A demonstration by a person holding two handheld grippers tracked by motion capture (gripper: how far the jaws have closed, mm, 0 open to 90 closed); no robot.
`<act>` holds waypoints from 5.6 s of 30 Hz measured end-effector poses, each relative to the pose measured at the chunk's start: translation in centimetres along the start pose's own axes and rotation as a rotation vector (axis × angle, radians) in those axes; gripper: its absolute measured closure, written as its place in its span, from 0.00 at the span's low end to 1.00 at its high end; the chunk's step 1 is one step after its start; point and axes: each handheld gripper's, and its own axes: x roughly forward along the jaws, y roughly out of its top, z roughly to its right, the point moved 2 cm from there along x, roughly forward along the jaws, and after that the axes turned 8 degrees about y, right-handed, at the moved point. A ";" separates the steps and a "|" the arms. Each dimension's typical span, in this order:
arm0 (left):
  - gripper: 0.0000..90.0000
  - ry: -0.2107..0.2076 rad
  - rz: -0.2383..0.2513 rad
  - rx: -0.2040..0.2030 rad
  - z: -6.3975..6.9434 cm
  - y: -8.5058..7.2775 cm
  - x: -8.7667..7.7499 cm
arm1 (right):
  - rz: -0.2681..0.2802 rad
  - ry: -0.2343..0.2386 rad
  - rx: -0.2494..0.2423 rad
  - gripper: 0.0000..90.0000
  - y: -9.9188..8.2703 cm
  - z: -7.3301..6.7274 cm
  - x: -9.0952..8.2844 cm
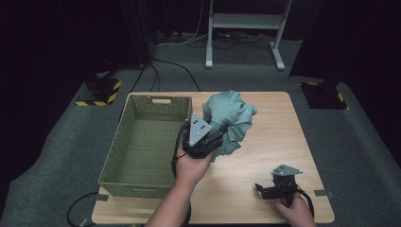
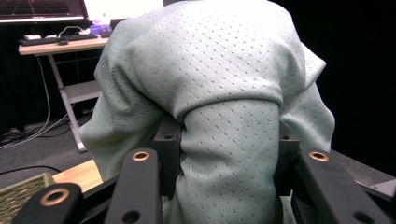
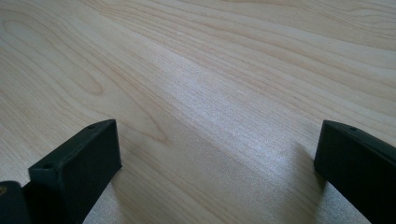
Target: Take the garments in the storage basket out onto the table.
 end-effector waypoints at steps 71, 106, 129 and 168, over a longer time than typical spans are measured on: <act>0.64 0.000 -0.256 -0.067 3.2 -8.4 8.4 | 0.000 0.003 0.002 0.00 0.0 0.0 0.0; 0.63 -0.007 -0.416 -0.090 3.2 -13.5 10.3 | -0.001 0.002 0.001 0.00 0.0 0.0 0.0; 0.62 -0.040 -0.492 -0.077 3.9 -15.2 11.6 | -0.002 -0.001 0.000 0.00 0.0 -0.1 0.0; 0.31 -0.067 -0.436 -0.086 3.3 -14.4 11.2 | -0.003 -0.001 -0.001 0.00 0.0 -0.1 0.0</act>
